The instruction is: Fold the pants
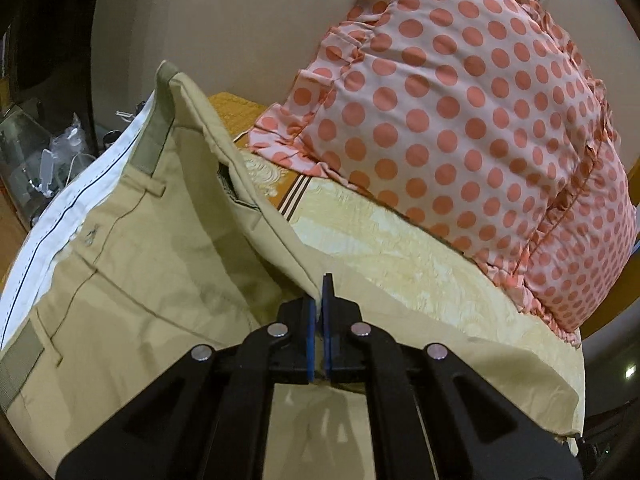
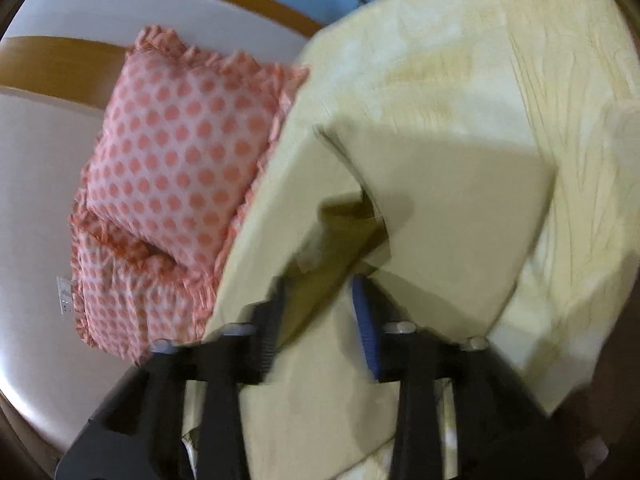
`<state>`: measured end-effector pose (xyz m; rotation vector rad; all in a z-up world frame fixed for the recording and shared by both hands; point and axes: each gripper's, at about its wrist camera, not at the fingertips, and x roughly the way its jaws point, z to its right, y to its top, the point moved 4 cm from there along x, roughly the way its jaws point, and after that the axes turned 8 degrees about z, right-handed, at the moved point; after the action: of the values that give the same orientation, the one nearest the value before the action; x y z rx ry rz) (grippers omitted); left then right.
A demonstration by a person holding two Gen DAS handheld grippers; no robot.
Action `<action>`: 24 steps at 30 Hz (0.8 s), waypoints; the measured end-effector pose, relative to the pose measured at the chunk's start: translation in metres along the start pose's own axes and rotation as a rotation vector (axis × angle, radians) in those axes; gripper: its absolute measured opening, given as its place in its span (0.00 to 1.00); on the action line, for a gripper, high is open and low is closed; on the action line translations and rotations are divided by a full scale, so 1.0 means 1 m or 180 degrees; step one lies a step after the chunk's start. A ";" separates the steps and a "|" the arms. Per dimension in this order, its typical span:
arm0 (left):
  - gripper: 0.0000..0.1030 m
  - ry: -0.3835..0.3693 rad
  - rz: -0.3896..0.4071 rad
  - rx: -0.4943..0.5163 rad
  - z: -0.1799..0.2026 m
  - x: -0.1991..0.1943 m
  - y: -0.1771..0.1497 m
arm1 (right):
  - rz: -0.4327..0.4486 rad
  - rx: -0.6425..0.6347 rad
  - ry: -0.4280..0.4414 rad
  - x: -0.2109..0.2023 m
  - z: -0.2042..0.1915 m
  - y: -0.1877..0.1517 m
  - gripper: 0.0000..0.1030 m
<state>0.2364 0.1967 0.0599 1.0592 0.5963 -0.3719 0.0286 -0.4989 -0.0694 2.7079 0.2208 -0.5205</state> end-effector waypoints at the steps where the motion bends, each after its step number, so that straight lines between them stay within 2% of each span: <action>1: 0.02 0.0003 -0.0004 -0.0013 0.000 0.001 -0.001 | 0.0004 -0.0046 -0.0017 0.000 -0.002 -0.004 0.42; 7: 0.02 0.0034 0.0006 -0.0018 0.001 0.004 -0.002 | 0.0074 0.0002 0.0040 0.012 -0.005 -0.009 0.39; 8: 0.02 0.0043 0.0013 -0.0017 0.001 0.004 -0.003 | 0.0119 -0.0060 -0.0016 0.017 -0.007 -0.006 0.20; 9: 0.02 0.0069 0.0030 0.0009 0.002 0.005 -0.003 | 0.0140 -0.0138 -0.0036 0.022 -0.008 -0.002 0.06; 10: 0.02 0.0081 0.0043 0.0020 0.001 0.003 -0.005 | 0.0119 -0.0239 -0.0059 0.032 -0.009 0.001 0.02; 12: 0.02 0.0049 0.0095 0.0049 -0.001 -0.011 -0.008 | 0.0163 -0.0216 0.0028 0.035 -0.010 0.008 0.02; 16: 0.02 -0.0161 0.0303 0.0013 -0.012 -0.065 -0.030 | 0.0560 -0.0379 0.0287 -0.007 -0.022 0.024 0.02; 20: 0.02 -0.0150 0.0432 0.0019 -0.029 -0.110 -0.078 | 0.0565 -0.0425 0.0196 -0.023 -0.010 0.027 0.02; 24: 0.02 -0.0102 0.0395 -0.0195 -0.052 -0.138 -0.132 | 0.0544 -0.0411 0.0047 -0.026 0.009 0.023 0.02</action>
<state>0.0405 0.1845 0.0342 1.0241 0.5076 -0.2601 0.0066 -0.5260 -0.0593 2.5757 0.0249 -0.4212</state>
